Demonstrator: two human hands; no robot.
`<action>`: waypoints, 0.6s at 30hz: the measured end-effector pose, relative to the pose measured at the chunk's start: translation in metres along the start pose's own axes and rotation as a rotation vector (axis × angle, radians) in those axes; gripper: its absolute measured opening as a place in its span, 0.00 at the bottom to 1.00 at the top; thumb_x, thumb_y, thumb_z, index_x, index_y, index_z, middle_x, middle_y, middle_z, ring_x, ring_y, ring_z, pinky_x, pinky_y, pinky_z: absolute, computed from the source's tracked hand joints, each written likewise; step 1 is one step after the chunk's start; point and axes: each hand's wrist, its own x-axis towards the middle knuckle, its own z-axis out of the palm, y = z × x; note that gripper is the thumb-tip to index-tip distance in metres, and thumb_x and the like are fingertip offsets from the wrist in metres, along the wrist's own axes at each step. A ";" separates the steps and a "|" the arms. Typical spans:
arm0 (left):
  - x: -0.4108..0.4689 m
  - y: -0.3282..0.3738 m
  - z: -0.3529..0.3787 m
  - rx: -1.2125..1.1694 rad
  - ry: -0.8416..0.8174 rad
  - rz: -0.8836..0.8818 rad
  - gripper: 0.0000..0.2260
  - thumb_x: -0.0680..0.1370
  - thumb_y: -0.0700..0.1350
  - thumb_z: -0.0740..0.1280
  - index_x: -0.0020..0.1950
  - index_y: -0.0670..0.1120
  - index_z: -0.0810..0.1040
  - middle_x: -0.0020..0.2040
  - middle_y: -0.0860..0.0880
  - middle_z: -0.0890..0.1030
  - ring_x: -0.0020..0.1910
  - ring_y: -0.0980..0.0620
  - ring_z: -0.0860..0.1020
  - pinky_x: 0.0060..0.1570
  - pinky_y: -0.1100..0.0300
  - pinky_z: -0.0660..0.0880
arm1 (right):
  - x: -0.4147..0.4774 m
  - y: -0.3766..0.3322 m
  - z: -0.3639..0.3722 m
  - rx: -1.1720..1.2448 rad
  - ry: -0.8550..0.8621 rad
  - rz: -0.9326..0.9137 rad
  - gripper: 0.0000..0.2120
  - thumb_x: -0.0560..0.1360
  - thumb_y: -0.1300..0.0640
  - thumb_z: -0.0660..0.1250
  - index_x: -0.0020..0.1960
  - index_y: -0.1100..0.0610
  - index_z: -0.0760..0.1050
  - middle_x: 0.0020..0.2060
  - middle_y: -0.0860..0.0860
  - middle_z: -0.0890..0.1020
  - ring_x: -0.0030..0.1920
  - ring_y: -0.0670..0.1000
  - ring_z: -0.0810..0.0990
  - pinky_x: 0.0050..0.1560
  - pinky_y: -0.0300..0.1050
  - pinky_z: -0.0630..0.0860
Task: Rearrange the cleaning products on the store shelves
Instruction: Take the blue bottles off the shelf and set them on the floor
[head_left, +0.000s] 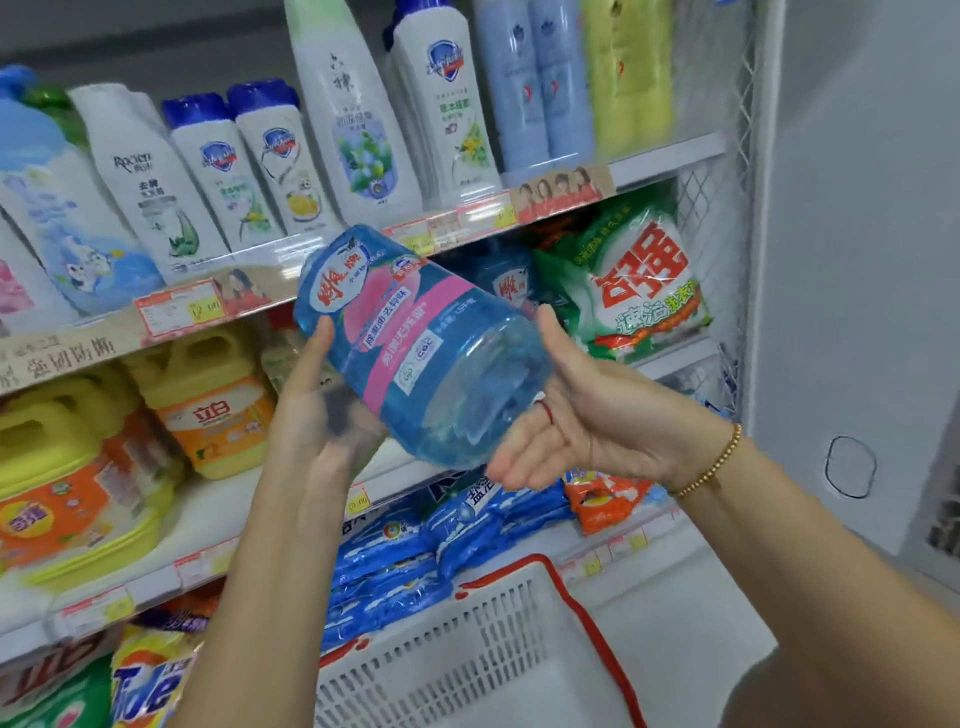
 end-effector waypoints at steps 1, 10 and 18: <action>0.000 -0.004 0.004 -0.009 -0.003 -0.008 0.19 0.71 0.53 0.70 0.58 0.47 0.79 0.55 0.46 0.83 0.55 0.47 0.82 0.56 0.47 0.77 | -0.005 -0.003 -0.004 -0.074 0.009 0.003 0.33 0.66 0.29 0.47 0.60 0.49 0.69 0.32 0.60 0.83 0.29 0.51 0.83 0.29 0.38 0.80; -0.005 -0.063 0.038 -0.054 -0.078 -0.171 0.19 0.79 0.56 0.62 0.44 0.43 0.86 0.46 0.43 0.85 0.41 0.44 0.85 0.36 0.46 0.81 | -0.058 -0.036 -0.025 -0.914 0.493 -0.252 0.41 0.72 0.29 0.44 0.17 0.60 0.66 0.14 0.54 0.68 0.18 0.48 0.69 0.29 0.29 0.68; 0.030 -0.142 0.031 -0.038 -0.015 -0.232 0.21 0.72 0.55 0.67 0.62 0.48 0.79 0.64 0.46 0.79 0.62 0.46 0.78 0.63 0.47 0.73 | -0.063 -0.024 -0.103 -0.853 0.441 0.066 0.42 0.62 0.25 0.50 0.49 0.57 0.83 0.41 0.54 0.86 0.42 0.51 0.85 0.50 0.46 0.82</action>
